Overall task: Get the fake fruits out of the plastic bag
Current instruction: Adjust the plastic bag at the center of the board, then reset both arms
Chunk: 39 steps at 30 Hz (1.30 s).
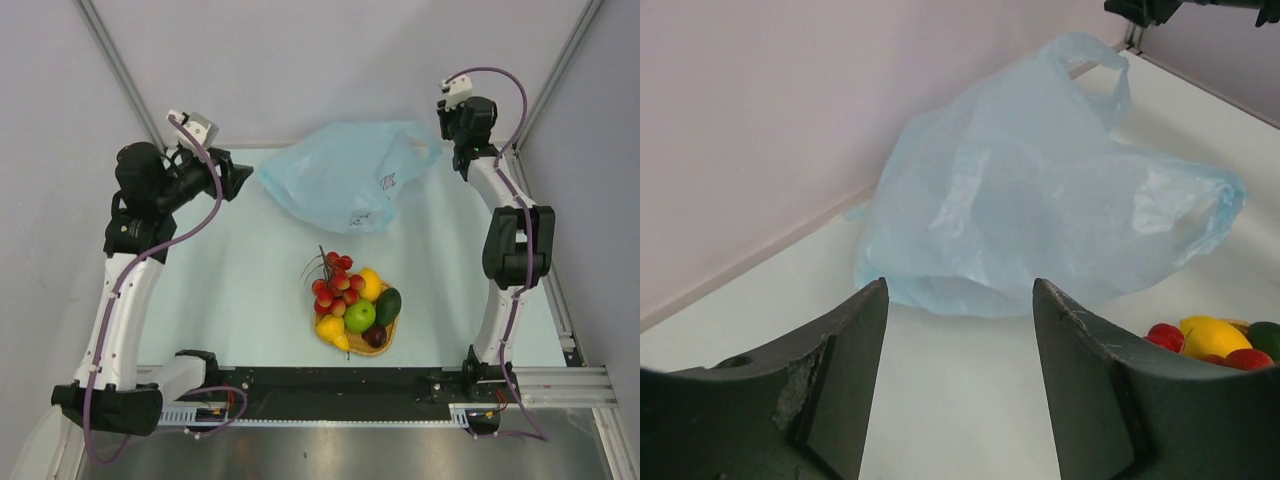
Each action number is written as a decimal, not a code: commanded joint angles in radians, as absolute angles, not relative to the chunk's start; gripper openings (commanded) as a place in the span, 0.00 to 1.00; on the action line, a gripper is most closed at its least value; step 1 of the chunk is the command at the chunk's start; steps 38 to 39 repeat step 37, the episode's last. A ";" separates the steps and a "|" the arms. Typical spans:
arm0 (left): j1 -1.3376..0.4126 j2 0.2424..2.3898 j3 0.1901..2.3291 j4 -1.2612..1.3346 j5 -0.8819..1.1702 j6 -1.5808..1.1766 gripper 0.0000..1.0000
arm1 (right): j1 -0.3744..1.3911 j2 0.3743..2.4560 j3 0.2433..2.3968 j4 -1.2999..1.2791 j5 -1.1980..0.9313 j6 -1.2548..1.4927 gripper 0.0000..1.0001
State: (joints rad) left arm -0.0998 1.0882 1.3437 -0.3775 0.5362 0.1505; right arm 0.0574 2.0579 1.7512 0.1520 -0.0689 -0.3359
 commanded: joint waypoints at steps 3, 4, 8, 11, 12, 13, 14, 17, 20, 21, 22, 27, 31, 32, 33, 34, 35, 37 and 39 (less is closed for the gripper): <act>-0.115 1.132 1.354 -0.319 0.583 0.087 0.65 | 0.008 1.944 1.642 0.186 -0.046 -0.393 0.31; -0.115 1.141 1.358 -0.319 0.586 0.086 0.65 | 0.000 1.931 1.623 0.189 -0.045 -0.397 0.31; -0.115 1.146 1.342 -0.328 0.586 0.071 0.68 | -0.083 1.843 1.575 0.146 -0.090 -0.332 0.31; -0.117 1.137 1.292 -0.363 0.642 0.066 0.57 | -0.124 1.723 1.528 0.057 -0.272 -0.215 0.37; -0.117 1.138 1.252 -0.374 0.693 0.072 0.53 | -0.126 1.657 1.505 0.042 -0.320 -0.198 0.38; -0.123 1.149 1.232 -0.408 0.702 0.093 0.45 | -0.121 1.619 1.471 0.031 -0.363 -0.189 0.41; -0.123 1.154 1.214 -0.423 0.701 0.100 0.40 | -0.112 1.582 1.442 0.009 -0.443 -0.186 0.43; -0.124 1.172 1.146 -0.445 0.712 0.075 0.29 | -0.023 1.435 1.321 -0.085 -0.559 -0.202 0.51; -0.126 1.163 1.072 -0.393 0.715 0.015 0.40 | 0.144 1.287 1.180 -0.203 -0.594 -0.258 0.81; -0.126 1.163 1.048 -0.371 0.703 0.006 0.49 | 0.179 1.251 1.136 -0.206 -0.565 -0.235 0.99; -0.127 1.169 1.040 -0.370 0.686 0.006 0.67 | 0.230 1.183 1.056 -0.209 -0.522 -0.194 1.00; -0.129 1.213 1.040 -0.382 0.517 0.006 1.00 | 0.298 1.079 1.008 -0.444 -0.192 0.114 1.00; -0.129 1.207 1.006 -0.331 0.385 -0.035 1.00 | 0.307 1.000 1.008 -0.639 0.044 0.172 1.00; -0.129 1.206 1.002 -0.325 0.365 -0.038 1.00 | 0.308 0.979 1.009 -0.655 0.070 0.176 1.00; -0.129 1.207 1.002 -0.325 0.330 -0.041 1.00 | 0.308 0.968 1.009 -0.667 0.086 0.175 1.00; -0.129 1.209 1.002 -0.327 0.322 -0.043 1.00 | 0.308 0.962 1.009 -0.684 0.093 0.170 1.00; -0.129 1.210 1.003 -0.330 0.318 -0.040 1.00 | 0.310 0.962 1.012 -0.693 0.094 0.173 1.00; -0.130 1.216 1.008 -0.331 0.314 -0.040 1.00 | 0.311 0.974 1.012 -0.693 0.106 0.187 1.00; -0.130 1.216 1.008 -0.331 0.314 -0.040 1.00 | 0.311 0.974 1.012 -0.693 0.106 0.187 1.00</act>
